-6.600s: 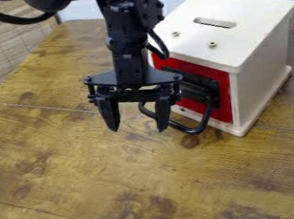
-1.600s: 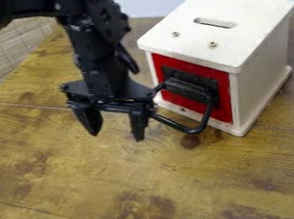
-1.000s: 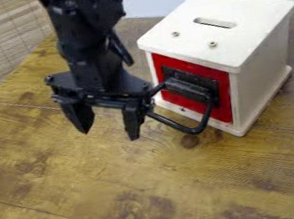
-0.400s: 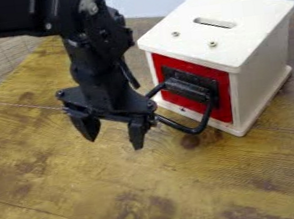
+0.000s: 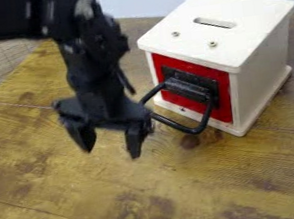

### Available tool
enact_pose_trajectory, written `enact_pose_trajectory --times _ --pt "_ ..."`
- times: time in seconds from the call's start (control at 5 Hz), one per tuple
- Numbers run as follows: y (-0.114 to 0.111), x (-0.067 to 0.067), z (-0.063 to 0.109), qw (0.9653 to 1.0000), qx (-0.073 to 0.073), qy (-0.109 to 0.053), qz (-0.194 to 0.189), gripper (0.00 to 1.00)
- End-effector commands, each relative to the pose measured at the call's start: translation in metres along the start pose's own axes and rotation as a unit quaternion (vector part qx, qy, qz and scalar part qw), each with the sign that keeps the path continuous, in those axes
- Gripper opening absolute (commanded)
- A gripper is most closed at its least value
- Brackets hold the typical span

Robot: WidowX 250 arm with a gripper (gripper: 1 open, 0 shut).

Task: Close the drawer

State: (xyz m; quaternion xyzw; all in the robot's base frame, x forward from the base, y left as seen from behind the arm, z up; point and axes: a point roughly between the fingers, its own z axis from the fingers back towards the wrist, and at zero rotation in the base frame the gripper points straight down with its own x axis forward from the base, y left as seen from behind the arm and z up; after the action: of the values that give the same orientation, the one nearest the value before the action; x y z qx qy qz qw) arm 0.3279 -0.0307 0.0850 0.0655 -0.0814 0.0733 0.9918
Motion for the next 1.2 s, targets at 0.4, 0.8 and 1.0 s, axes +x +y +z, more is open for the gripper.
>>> enact_pose_trajectory --times 0.4,0.8,1.0 --pt "0.023 0.027 -0.017 0.9994 0.012 -0.025 0.02 1.0" --pt "0.02 0.033 -0.022 0.9982 0.021 -0.013 0.054 1.0" --pt "0.025 0.036 -0.022 0.9994 0.016 -0.012 0.027 1.0"
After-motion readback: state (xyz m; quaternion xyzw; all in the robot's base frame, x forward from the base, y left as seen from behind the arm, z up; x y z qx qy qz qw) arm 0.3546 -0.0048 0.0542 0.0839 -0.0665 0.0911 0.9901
